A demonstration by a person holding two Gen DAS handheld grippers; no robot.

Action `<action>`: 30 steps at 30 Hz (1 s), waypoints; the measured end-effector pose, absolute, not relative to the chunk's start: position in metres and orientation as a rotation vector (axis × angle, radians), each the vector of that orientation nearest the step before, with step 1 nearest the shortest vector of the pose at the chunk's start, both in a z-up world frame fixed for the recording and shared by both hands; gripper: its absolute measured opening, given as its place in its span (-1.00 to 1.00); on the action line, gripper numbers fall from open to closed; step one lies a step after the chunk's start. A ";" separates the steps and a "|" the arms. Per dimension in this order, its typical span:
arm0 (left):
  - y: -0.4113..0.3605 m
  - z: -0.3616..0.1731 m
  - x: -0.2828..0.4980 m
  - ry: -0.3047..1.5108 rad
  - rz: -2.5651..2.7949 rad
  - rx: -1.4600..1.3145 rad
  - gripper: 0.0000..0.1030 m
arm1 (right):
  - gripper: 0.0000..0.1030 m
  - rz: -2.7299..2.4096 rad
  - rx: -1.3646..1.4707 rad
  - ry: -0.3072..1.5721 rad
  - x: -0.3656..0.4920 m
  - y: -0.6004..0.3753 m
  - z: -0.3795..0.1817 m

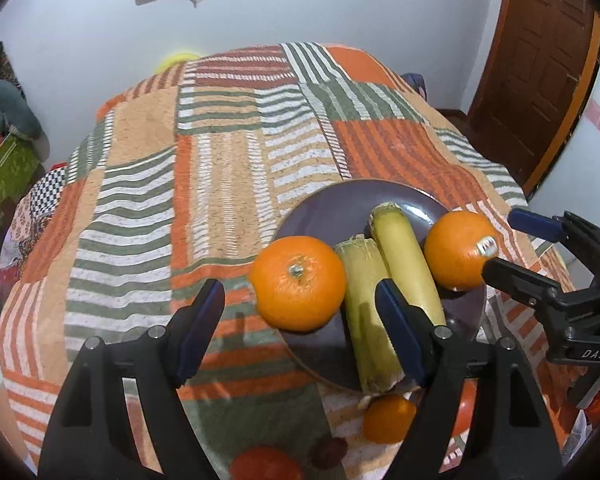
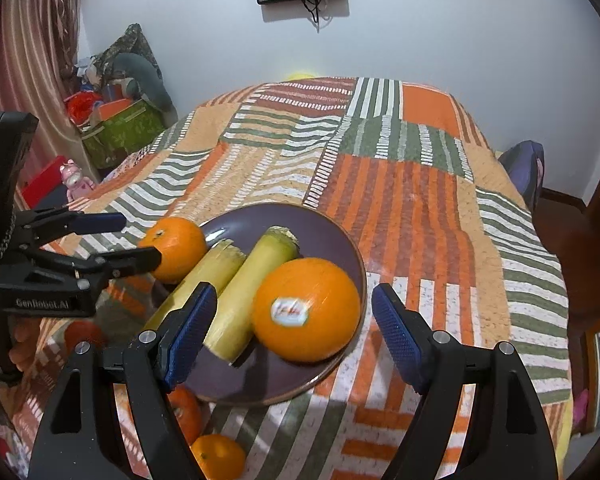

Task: Organize fruits
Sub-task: 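Open both tools to set the oranges on the plate and withdraw, then grasp a large red tomato with the right tool while the left tool grasps another tomato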

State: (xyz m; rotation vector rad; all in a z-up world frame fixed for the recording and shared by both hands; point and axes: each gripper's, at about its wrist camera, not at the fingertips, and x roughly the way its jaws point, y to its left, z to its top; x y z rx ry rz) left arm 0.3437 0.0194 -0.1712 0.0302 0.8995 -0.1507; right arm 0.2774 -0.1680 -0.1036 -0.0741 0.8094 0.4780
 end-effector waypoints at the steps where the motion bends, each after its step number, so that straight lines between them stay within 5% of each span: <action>1: 0.022 -0.168 0.340 0.893 -0.146 0.027 0.51 | 0.50 0.478 -0.078 0.806 0.275 -0.168 -0.102; 16: 0.054 -0.143 0.268 0.895 -0.096 0.016 0.63 | 0.56 0.514 -0.104 0.784 0.218 -0.162 -0.081; 30: 0.064 -0.182 0.219 1.013 -0.103 0.031 0.63 | 0.56 0.601 -0.105 0.825 0.183 -0.138 -0.106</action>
